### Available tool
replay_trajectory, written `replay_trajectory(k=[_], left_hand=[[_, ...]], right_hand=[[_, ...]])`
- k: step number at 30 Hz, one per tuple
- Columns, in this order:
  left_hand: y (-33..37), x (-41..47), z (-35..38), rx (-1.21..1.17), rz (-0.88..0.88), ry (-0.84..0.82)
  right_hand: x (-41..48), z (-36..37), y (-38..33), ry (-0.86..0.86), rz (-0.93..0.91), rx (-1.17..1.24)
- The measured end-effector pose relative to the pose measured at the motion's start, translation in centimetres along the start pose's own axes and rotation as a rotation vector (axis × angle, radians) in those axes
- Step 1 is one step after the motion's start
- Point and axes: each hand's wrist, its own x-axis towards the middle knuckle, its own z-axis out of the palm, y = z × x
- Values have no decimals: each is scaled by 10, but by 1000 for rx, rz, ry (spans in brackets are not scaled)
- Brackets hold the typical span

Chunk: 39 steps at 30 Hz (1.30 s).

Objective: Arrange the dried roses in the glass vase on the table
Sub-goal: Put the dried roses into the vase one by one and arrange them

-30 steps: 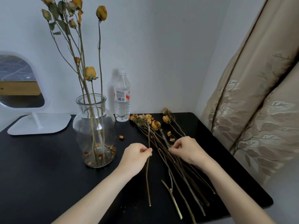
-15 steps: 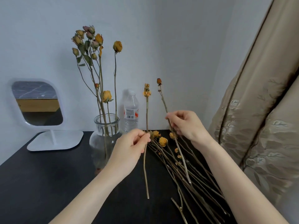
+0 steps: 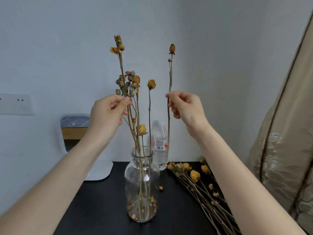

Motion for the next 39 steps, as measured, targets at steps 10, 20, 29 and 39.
replay_trajectory(k=[10,20,29,39], left_hand=[[-21,7,8,40,4,3],[-54,-14,14,66,-73,-90],[-75,-34,8,257,-70,-261],[-87,-48,5,246,-145,-279]], right_hand=[[11,16,3,43,-50,74],[14,25,17,59,-18,149],[11,31,34,24,-21,179],[2,31,47,2,17,154]])
